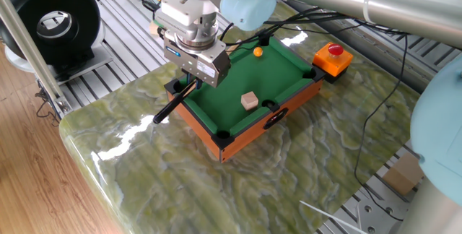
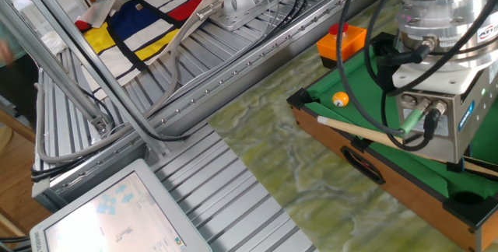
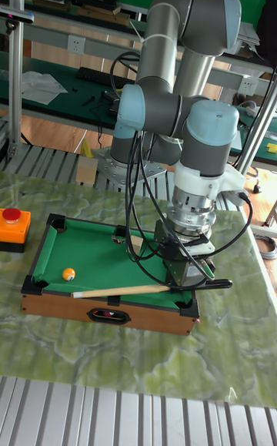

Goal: Hit the pool ball

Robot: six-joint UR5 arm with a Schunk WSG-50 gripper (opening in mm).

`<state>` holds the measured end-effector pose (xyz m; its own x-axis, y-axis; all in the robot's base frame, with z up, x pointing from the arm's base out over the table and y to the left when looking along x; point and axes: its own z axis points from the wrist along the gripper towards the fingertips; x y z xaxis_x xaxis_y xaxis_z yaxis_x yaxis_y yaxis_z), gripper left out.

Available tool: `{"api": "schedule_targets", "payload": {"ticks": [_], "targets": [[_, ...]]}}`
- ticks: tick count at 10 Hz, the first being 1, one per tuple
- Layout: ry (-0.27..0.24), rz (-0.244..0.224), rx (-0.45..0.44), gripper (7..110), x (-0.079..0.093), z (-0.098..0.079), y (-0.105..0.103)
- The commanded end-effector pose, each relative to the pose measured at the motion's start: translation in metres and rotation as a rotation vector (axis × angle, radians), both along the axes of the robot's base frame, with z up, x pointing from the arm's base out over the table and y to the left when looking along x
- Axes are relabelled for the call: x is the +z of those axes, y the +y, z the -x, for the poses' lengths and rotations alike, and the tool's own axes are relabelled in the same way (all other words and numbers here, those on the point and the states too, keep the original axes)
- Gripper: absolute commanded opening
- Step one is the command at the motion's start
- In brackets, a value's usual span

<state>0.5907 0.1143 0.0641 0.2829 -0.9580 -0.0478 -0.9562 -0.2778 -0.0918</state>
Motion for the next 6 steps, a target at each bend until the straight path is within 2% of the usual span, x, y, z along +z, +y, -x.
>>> {"api": "schedule_targets", "payload": {"ticks": [1,6], "targets": [[0.058,-0.008,-0.026,22,0.0007,0.0143,0.0004],[0.047,-0.016,-0.033,22,0.0009,0.0117,0.0023]]}}
